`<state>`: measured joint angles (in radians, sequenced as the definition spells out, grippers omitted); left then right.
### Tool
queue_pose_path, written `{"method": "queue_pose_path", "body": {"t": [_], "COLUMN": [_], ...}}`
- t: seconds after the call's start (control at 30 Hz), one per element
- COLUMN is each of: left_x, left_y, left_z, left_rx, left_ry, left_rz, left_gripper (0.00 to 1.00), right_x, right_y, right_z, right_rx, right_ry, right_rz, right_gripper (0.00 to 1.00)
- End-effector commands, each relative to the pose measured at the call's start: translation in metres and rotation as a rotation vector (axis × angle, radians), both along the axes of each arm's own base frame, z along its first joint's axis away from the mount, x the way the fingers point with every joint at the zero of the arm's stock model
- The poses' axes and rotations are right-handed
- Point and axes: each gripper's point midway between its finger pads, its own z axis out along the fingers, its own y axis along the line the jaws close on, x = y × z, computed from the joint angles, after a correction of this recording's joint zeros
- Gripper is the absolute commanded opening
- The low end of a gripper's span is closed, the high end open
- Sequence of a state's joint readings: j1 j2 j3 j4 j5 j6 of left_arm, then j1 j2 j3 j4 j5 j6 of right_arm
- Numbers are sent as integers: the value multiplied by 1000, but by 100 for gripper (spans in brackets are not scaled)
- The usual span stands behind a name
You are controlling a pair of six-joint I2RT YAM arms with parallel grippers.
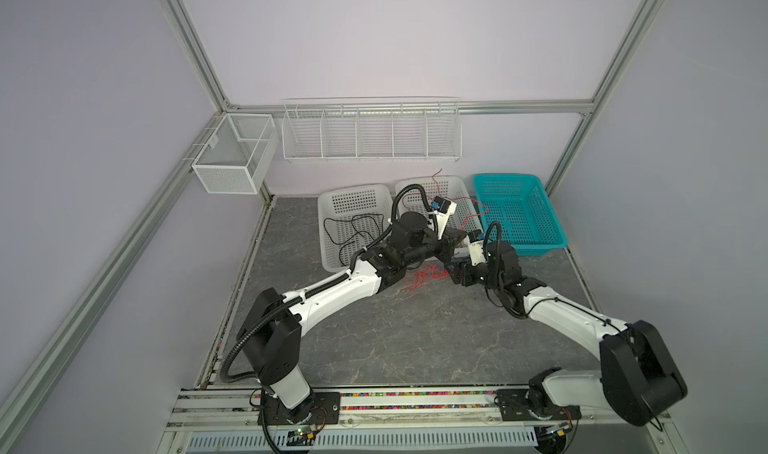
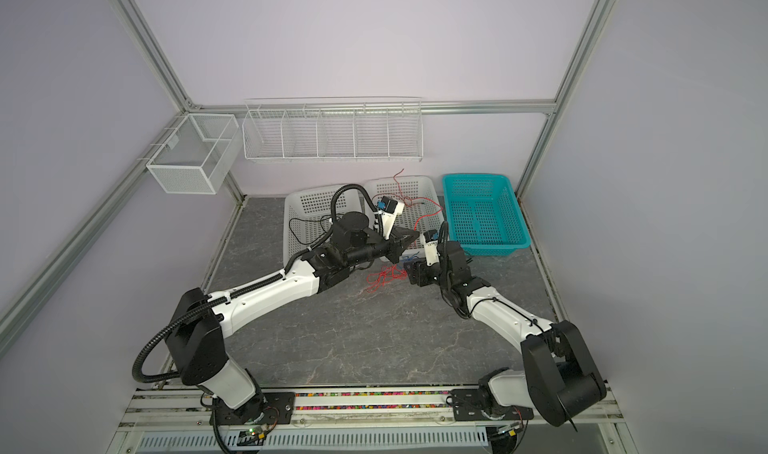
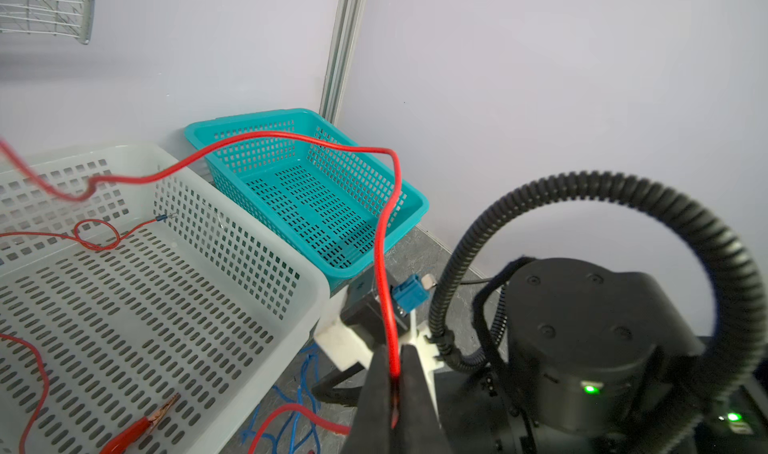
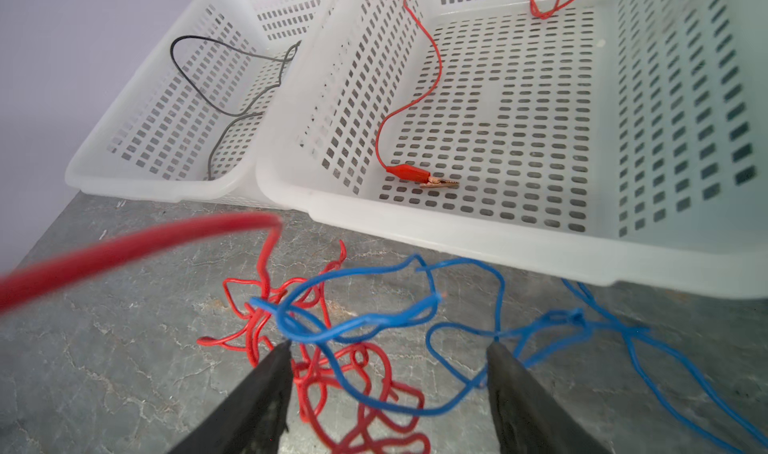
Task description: Untangle the cables
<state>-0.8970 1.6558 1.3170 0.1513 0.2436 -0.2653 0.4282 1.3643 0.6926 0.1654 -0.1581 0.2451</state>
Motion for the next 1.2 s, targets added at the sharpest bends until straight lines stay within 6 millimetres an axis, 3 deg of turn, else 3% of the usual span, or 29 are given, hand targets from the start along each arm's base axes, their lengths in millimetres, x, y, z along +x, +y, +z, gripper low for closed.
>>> {"method": "queue_pose_path", "body": {"t": [0.0, 0.13, 0.3, 0.37, 0.57, 0.83, 1.0, 1.17], "left_x": [-6, -6, -6, -5, 4, 11, 12, 9], "left_y": [2, 4, 7, 12, 49, 108, 158, 209], "left_z": [46, 50, 58, 61, 77, 120, 140, 150], "left_rx": [-87, -92, -102, -84, 8, 66, 85, 75], "left_ry": [-49, -56, -73, -92, -184, -295, -342, -340], "left_rz": [-11, -3, 10, 31, 183, 369, 524, 642], "left_gripper": [0, 0, 0, 0, 0, 0, 0, 0], "right_x": [9, 8, 7, 5, -8, -28, -34, -33], "right_y": [15, 19, 18, 12, -19, -49, -64, -69], "right_z": [15, 5, -11, -18, -48, -80, -100, -105], "right_rx": [59, 56, 41, 23, -95, -196, -259, -265], "right_ry": [-58, -34, 4, 18, 93, 197, 262, 291], "right_rz": [32, 37, 25, -3, -112, -221, -267, -301], "right_gripper": [70, 57, 15, 7, 7, 6, 6, 6]}}
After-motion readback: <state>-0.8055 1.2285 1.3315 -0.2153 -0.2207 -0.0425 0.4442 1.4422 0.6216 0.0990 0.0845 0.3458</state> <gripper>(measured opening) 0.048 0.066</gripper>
